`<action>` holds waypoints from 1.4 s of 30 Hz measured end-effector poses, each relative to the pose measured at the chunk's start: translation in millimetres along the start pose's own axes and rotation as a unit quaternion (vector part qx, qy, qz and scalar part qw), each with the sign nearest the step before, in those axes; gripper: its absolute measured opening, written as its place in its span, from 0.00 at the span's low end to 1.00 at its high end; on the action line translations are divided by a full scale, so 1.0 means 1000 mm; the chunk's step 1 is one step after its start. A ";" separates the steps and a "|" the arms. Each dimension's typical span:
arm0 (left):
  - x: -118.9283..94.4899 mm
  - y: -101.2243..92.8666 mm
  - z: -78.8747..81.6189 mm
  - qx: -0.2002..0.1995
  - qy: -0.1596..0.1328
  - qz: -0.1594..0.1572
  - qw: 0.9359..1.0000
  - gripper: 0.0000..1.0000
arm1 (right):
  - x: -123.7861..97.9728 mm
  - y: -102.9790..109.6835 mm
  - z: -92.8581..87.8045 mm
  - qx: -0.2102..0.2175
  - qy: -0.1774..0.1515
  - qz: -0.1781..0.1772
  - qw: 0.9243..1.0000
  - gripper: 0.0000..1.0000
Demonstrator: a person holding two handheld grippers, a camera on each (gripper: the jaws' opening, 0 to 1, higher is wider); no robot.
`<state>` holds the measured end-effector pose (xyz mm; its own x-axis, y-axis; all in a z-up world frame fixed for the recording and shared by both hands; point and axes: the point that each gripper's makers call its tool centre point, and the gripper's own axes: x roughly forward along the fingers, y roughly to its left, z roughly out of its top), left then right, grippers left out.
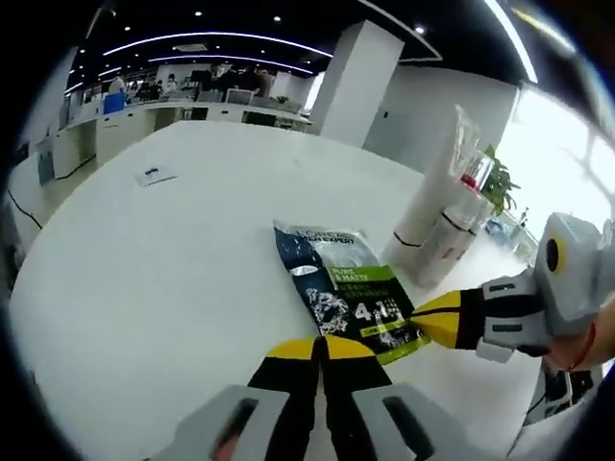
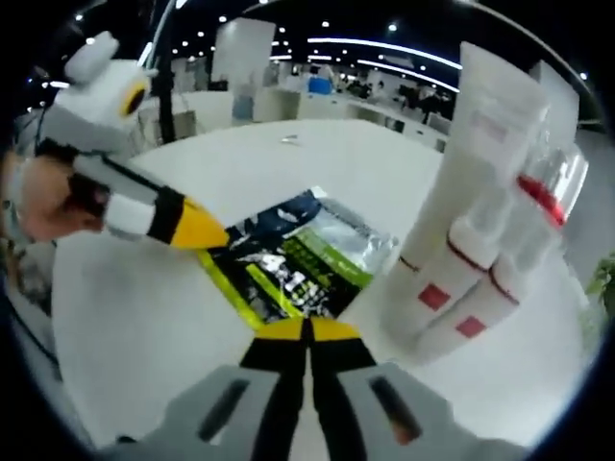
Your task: Arrange the skincare products in the storage area until every visible bottle or jar stands upright without overlapping.
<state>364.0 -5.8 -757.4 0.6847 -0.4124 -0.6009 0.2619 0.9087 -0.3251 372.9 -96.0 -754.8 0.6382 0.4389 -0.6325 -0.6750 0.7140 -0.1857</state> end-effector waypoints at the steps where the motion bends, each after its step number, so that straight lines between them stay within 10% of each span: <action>1: 0.001 0.002 0.002 0.019 -0.001 0.006 1.000 0.01 | 0.000 -0.001 0.000 -0.003 -0.001 -0.001 1.000 0.00; 6: 0.006 0.009 0.003 0.119 -0.006 0.031 0.992 0.04 | 0.002 -0.005 0.000 0.001 -0.001 -0.010 1.000 0.00; 19: 0.006 0.017 0.007 0.215 -0.011 0.078 0.973 0.05 | 0.002 -0.012 -0.002 -0.006 0.000 -0.020 1.000 0.00; 34: 0.004 0.017 0.013 0.206 -0.012 0.082 0.975 0.08 | 0.004 -0.019 -0.001 -0.025 -0.001 -0.029 0.999 0.00; 42: -0.065 0.043 0.051 0.107 -0.110 0.124 0.980 0.15 | -0.016 -0.015 0.023 0.014 -0.063 -0.014 0.998 0.11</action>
<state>366.1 63.5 -695.1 0.8694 -0.1750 -0.4622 0.1901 0.9817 -0.0141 381.9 -101.0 -724.4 0.6993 0.4829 -0.5271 -0.6469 0.7412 -0.1792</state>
